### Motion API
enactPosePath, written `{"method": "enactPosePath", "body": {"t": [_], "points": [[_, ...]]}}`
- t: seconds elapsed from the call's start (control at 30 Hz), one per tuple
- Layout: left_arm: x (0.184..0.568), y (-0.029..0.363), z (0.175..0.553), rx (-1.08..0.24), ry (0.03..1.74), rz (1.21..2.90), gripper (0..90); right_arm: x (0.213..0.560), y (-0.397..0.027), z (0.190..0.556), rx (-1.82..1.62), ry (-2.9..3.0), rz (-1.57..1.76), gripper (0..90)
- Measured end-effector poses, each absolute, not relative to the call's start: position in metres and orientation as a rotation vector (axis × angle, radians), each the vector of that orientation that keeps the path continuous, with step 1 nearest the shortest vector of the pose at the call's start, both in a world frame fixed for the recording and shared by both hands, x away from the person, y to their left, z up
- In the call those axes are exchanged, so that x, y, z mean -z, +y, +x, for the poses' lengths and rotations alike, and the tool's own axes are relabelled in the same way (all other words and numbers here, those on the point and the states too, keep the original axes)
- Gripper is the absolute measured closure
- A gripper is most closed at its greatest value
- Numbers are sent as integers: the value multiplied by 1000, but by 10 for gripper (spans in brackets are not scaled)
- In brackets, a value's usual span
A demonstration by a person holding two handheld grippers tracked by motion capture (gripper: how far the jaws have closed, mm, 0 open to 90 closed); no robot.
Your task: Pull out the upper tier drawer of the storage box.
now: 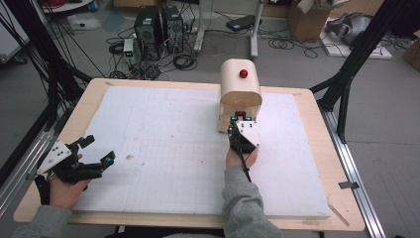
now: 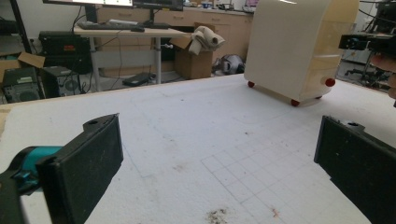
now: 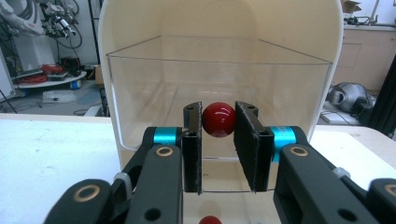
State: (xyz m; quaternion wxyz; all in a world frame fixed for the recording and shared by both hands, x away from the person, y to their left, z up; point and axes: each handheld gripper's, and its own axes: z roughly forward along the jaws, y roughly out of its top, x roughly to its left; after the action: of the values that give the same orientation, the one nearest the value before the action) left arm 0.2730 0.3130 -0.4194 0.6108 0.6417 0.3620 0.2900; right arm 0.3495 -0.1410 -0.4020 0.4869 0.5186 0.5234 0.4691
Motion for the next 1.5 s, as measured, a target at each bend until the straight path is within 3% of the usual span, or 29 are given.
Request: {"method": "enactPosePath", "body": {"t": [0.67,1.5], "points": [[419,313,273,-672,835,1485,17,399,-142,344,-1141,1280,1255,737],[418,312,273,-676,831,1488,17,406,-141,298,-1176,1260,1235,737]]}}
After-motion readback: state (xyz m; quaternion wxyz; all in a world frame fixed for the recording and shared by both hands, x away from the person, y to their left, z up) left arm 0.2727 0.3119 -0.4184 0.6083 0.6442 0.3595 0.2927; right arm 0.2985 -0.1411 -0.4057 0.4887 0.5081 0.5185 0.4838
